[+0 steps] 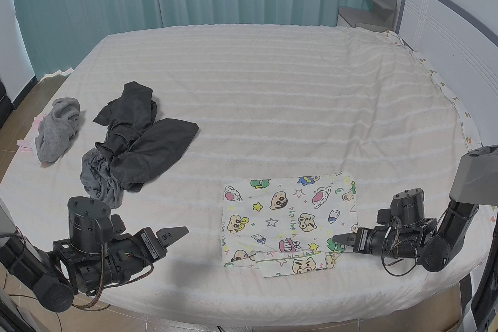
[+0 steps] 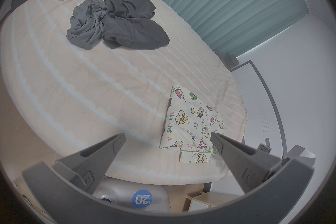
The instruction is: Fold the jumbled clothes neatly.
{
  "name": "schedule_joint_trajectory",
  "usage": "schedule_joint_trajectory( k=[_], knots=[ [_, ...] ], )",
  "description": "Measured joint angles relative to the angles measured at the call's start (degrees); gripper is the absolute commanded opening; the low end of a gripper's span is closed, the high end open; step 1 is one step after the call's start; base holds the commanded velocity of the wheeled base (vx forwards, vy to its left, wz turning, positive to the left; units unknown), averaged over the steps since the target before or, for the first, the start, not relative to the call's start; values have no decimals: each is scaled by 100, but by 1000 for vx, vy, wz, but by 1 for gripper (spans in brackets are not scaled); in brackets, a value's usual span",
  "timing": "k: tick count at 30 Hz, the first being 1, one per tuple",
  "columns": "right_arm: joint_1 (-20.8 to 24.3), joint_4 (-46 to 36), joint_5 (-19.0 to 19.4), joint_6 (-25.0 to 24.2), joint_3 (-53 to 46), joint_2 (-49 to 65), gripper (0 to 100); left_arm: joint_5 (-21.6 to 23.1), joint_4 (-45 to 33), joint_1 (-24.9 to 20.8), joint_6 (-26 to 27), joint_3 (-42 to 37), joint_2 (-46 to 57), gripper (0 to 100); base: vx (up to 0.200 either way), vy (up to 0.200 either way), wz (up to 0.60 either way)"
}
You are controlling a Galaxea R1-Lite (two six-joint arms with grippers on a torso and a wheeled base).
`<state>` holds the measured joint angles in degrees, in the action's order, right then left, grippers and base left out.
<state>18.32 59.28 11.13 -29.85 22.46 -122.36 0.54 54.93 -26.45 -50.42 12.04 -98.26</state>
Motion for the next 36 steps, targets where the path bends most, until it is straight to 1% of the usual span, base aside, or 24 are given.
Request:
schedule_joint_trajectory(
  k=[10,18,27,36],
  knots=[
    [-52,27,-11,16,-132,-9,0,0,-2,5,1,0,-1,100,0,0,0],
    [-83,52,30,-2,-589,362,0,0,-2,2,6,0,-1,100,0,0,0],
    [-258,5,72,2,-794,656,0,-2,0,2,9,0,-1,100,0,0,0],
    [-273,-17,116,5,-1074,731,0,-2,-2,0,9,0,-12,100,0,0,0]
  ],
)
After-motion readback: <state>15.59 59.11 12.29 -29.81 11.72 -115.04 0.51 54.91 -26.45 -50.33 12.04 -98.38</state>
